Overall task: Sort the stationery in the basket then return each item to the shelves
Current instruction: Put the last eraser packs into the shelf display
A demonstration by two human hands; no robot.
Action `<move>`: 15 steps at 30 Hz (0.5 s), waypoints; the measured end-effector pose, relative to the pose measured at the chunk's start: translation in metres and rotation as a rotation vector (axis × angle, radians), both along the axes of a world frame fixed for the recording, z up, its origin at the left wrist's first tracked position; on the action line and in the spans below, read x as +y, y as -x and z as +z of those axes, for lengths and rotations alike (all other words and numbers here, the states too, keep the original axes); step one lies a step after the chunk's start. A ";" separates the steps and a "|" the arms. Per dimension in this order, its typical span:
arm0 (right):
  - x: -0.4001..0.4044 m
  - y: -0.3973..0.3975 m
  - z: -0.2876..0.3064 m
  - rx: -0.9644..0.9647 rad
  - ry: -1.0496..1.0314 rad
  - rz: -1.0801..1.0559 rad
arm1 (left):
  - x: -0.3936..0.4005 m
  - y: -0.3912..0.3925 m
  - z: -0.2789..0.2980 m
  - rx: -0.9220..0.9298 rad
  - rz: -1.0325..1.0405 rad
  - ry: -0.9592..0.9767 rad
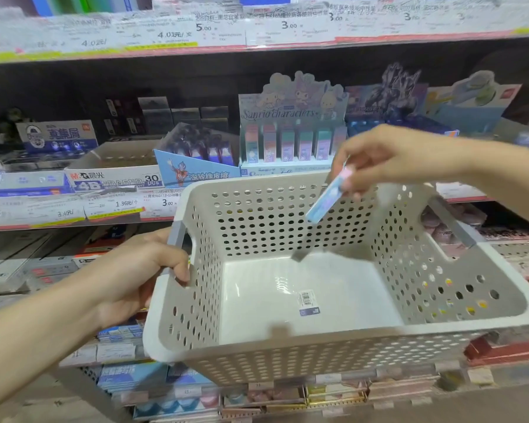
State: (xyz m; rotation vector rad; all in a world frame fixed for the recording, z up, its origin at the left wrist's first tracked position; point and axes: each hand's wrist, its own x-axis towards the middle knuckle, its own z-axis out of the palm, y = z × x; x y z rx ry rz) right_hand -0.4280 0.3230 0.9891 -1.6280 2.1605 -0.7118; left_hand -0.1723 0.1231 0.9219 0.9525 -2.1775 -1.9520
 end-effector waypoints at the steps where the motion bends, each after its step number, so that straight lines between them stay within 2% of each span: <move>1: 0.002 0.005 0.006 0.016 0.082 -0.049 | 0.000 0.000 0.000 0.003 0.002 -0.001; 5: -0.002 0.027 0.014 0.224 0.324 -0.239 | -0.001 0.001 -0.002 0.002 -0.010 0.004; 9: -0.013 0.038 0.008 0.446 0.330 -0.292 | -0.001 0.001 -0.003 0.003 -0.028 0.007; 15: -0.020 0.042 0.017 0.527 0.281 -0.262 | -0.001 -0.002 -0.003 0.019 -0.036 0.003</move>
